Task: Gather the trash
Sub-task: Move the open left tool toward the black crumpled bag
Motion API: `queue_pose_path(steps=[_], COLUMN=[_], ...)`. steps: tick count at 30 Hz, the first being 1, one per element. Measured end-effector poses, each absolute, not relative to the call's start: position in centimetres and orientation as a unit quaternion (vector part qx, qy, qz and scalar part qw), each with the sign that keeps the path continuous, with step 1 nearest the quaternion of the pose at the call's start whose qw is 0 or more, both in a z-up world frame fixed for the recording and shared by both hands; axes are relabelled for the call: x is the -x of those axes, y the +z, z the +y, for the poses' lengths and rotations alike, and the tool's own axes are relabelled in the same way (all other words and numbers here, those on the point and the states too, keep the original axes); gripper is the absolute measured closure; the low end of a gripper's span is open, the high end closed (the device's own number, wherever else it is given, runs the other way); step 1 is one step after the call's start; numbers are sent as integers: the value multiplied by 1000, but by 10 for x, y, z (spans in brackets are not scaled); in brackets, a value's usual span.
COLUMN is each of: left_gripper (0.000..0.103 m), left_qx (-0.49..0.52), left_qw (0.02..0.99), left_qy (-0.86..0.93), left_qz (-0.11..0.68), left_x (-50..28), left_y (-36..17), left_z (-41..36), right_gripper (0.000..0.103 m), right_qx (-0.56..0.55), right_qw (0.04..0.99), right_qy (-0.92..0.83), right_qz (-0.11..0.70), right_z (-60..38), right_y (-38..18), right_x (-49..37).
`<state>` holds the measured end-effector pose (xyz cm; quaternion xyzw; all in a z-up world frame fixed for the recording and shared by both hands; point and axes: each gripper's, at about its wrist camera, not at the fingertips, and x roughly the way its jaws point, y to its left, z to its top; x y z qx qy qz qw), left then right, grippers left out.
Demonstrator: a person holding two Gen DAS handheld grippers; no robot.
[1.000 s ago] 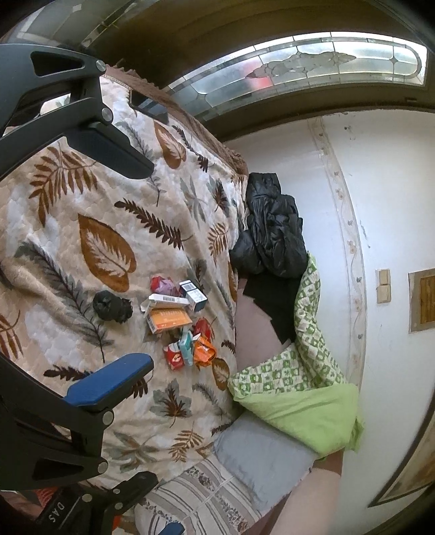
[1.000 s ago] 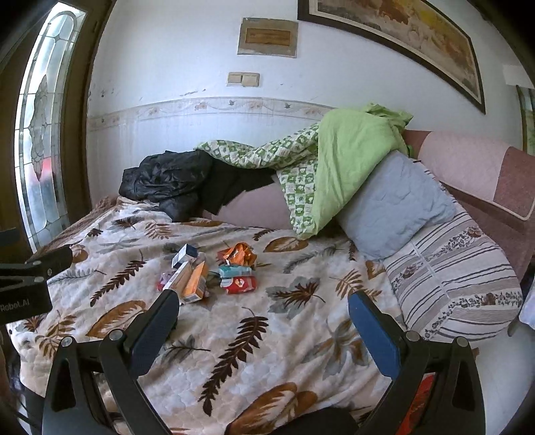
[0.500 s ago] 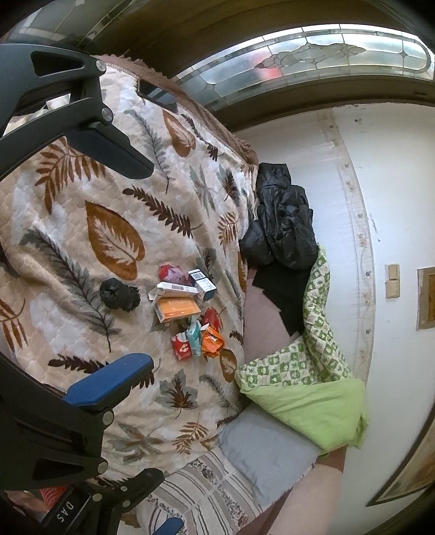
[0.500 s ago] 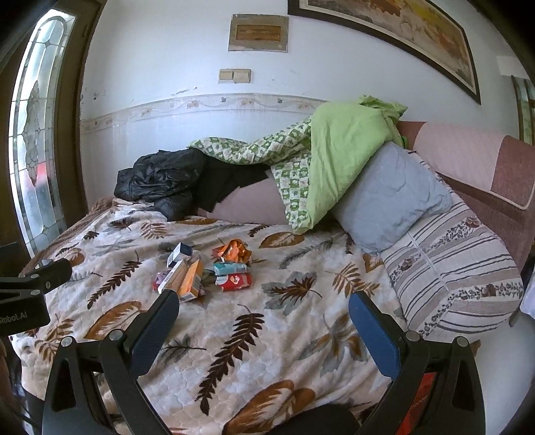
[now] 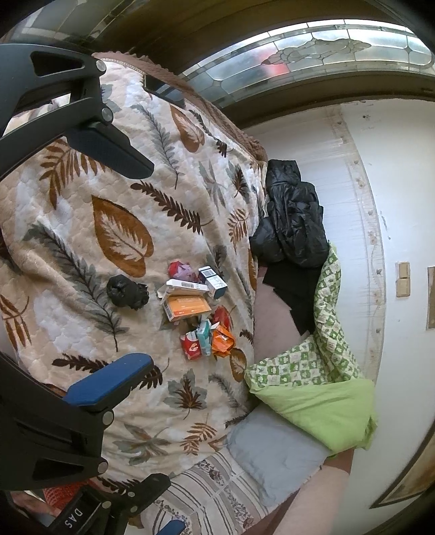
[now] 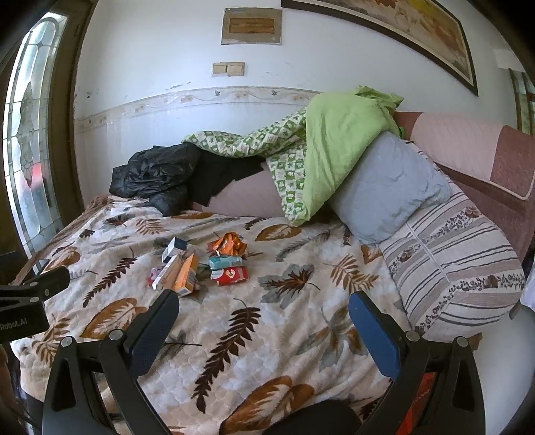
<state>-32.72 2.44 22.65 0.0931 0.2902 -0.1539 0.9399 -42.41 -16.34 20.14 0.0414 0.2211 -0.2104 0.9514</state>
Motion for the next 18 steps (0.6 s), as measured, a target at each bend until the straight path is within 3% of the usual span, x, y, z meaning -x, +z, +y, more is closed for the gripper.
queue_pose_path(steps=[18], left_gripper=[0], left_qx=[-100], left_qw=[925], left_qy=[-163], left_qz=[327], left_x=[307], left_y=[202], left_z=[8], right_gripper=[1], right_qx=[-60], right_qw=[945], right_qy=[-212], right_qz=[242], right_z=[-181], right_y=[186], right_x=[411])
